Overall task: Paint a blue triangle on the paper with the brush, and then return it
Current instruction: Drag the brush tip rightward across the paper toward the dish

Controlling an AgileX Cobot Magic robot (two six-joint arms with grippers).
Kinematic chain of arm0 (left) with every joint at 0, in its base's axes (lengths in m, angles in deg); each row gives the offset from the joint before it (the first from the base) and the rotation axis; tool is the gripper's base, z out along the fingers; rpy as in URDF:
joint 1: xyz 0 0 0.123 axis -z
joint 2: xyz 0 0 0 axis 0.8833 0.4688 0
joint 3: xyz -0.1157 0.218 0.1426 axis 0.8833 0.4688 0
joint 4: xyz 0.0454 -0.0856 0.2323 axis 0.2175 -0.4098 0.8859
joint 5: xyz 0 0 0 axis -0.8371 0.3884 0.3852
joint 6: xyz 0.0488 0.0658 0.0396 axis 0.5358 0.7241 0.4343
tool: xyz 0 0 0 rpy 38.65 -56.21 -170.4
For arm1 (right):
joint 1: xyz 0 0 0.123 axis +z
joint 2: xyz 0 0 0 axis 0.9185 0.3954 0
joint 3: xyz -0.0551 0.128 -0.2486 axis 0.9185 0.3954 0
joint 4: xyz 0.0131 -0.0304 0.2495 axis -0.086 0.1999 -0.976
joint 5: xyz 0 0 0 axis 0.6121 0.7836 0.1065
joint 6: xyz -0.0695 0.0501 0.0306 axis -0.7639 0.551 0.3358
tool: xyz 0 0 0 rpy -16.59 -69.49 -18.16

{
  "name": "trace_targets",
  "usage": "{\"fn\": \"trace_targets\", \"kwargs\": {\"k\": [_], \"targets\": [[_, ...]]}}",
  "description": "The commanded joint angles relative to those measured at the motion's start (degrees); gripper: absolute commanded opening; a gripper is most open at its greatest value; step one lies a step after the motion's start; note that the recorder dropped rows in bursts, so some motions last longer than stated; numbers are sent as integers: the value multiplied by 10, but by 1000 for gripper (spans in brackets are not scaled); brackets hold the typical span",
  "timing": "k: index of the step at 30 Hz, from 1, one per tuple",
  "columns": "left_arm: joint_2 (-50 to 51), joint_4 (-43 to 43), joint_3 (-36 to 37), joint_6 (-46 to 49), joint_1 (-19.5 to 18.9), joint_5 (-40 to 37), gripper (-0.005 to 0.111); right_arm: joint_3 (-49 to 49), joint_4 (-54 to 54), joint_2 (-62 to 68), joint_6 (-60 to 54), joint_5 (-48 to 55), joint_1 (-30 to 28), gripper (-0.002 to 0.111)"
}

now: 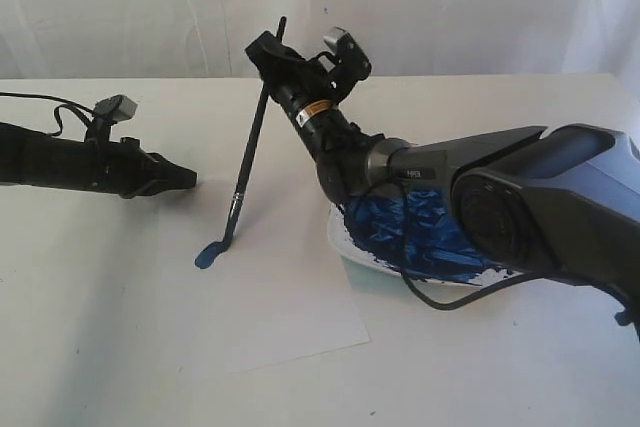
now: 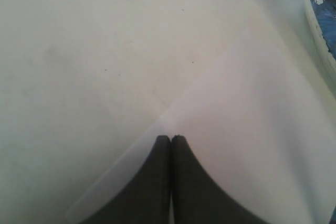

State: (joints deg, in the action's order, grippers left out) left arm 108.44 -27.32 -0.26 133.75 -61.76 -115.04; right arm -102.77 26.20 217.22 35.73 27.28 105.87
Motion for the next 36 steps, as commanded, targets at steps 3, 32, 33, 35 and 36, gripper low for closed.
{"fn": "trace_targets", "kwargs": {"k": [3, 32, 33, 35, 36], "targets": [[7, 18, 5, 0, -2, 44, 0, -2, 6, -8, 10, -4, -16, 0], [7, 84, 5, -2, -2, 52, 0, -2, 38, -8, -43, 29, -44, 0], [7, 90, 5, -2, -2, 52, 0, -2, 42, -8, -57, 30, -44, 0], [7, 94, 5, -2, -2, 52, 0, -1, 46, -8, -78, 29, -44, 0], [7, 94, 5, -2, -2, 52, 0, -1, 49, -8, -81, 26, -44, 0]]}}
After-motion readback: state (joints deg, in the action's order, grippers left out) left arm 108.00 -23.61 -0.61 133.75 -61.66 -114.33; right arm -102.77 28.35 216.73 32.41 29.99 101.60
